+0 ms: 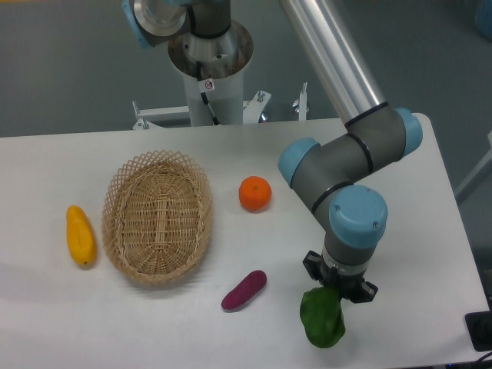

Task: Pick up the green vegetable from the table
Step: 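Lift the grasped bok choy up off the table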

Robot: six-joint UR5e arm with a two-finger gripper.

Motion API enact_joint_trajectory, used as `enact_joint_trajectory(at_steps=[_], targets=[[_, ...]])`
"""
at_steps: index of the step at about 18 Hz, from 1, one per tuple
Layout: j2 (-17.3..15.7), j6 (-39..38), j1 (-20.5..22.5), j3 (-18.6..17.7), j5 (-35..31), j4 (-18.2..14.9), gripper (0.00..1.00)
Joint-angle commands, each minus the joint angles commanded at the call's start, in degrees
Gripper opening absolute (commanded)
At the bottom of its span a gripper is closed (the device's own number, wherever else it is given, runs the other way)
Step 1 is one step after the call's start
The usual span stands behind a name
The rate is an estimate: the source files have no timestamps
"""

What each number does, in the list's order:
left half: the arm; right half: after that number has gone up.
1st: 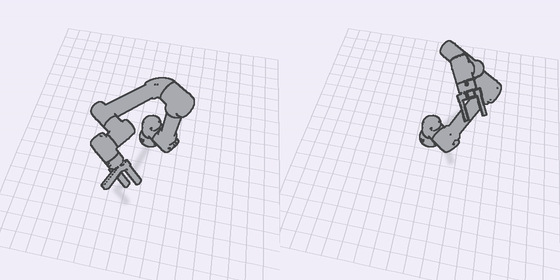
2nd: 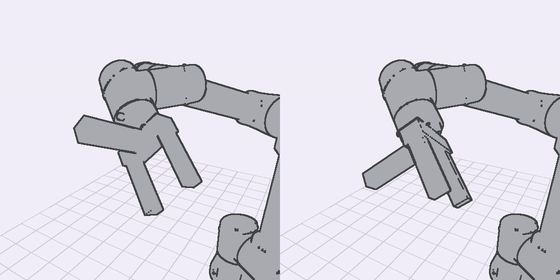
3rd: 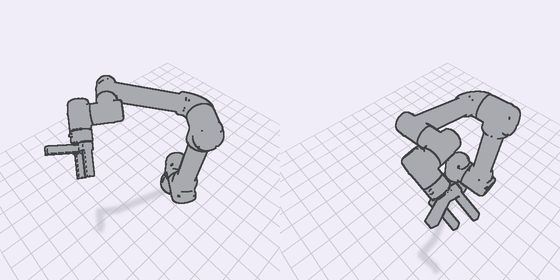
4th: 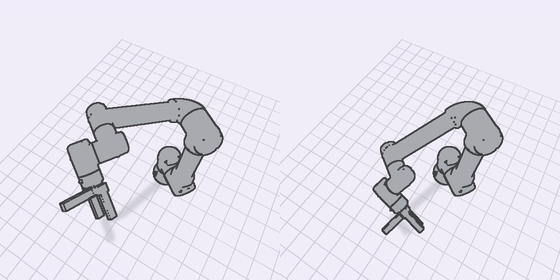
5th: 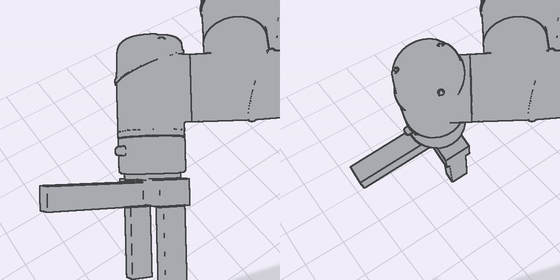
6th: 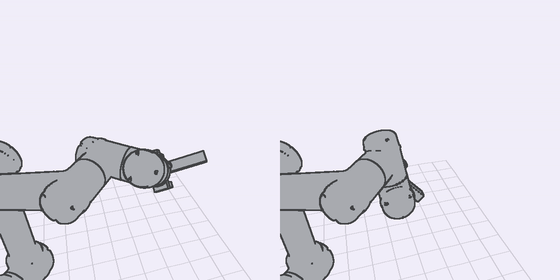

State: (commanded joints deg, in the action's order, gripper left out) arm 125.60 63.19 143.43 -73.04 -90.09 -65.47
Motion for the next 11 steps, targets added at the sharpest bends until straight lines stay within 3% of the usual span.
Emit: enact_joint_trajectory(at_steps=[5,9,11], targets=[[-1.59,0.70,2.10,0.61,-0.18,-1.50,0.17],[-2.11,3.85,3.52,2.28,-0.26,-6.41,0.15],[-2.29,5.97,4.57,2.64,0.26,-6.95,0.13]])
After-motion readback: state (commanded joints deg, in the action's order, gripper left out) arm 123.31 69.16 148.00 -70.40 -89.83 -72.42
